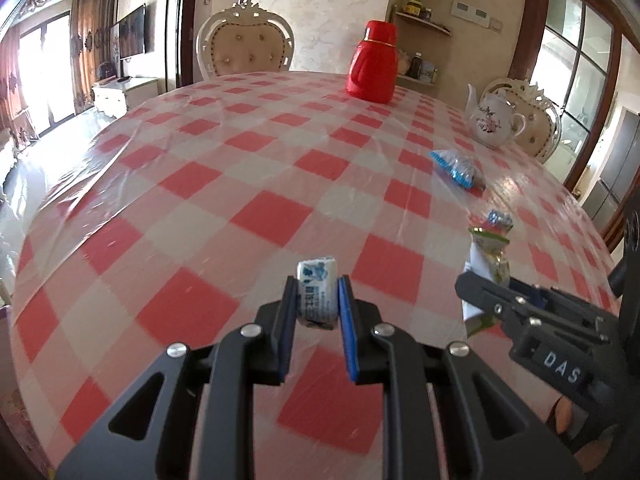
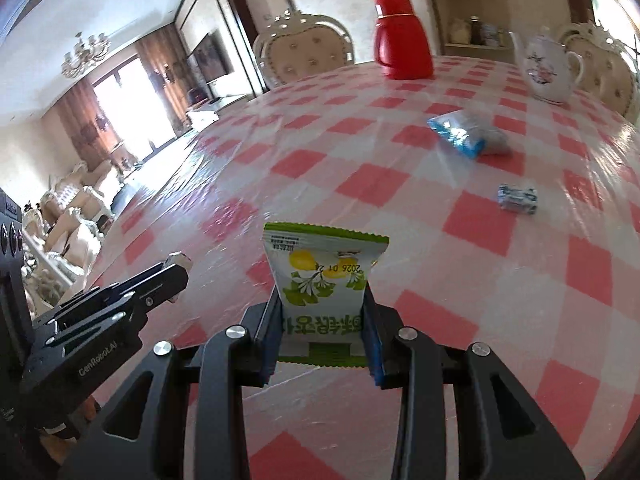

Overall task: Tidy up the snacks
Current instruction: 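Carry the candy and juice packet over the white box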

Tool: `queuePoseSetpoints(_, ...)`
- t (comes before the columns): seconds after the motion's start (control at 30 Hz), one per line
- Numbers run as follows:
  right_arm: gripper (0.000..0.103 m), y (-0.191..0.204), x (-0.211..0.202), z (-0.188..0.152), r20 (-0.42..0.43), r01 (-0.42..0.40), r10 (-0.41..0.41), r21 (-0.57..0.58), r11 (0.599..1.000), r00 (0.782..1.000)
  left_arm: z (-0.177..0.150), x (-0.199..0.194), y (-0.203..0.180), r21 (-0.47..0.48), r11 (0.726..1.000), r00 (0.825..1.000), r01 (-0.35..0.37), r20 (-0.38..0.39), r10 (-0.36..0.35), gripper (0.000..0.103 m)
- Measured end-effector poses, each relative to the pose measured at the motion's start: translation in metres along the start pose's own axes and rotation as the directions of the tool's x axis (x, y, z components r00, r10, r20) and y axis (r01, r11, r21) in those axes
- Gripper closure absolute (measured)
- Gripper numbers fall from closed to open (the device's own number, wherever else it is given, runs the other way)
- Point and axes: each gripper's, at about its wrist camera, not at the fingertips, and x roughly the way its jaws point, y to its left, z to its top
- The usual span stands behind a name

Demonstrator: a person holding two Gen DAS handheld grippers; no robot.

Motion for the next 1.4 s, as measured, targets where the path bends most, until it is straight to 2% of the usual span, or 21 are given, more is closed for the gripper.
queuePoseSetpoints(0.57,0.068,0.061,0.008,-0.017,-0.058,-0.099,0.092,-0.136,0.986,0.994,-0.032,-0.055,0.046,-0.007,0.997,0.997,-0.079,0.008,0.079,0.083)
queuePoseSetpoints(0.8,0.068,0.095,0.016,-0.026,-0.108,-0.178,0.160,-0.190,0.966,0.981,-0.047,-0.075,0.079,-0.051,0.993,0.994,-0.110,-0.011,0.109,0.083)
queuePoseSetpoints(0.87,0.068,0.107,0.018,-0.028,-0.123,-0.208,0.186,-0.201,0.957,0.975,-0.052,-0.082,0.088,-0.063,0.991,0.993,-0.121,-0.014,0.120,0.083)
queuePoseSetpoints(1.07,0.068,0.137,0.031,-0.032,-0.195,-0.321,0.288,-0.168,0.932,0.938,-0.067,-0.101,0.126,-0.104,0.976,0.981,-0.192,-0.031,0.190,0.083)
queuePoseSetpoints(1.4,0.068,0.205,0.038,-0.050,-0.272,-0.420,0.354,-0.240,0.875,0.895,-0.103,-0.125,0.195,-0.197,0.931,0.951,-0.308,-0.089,0.296,0.083)
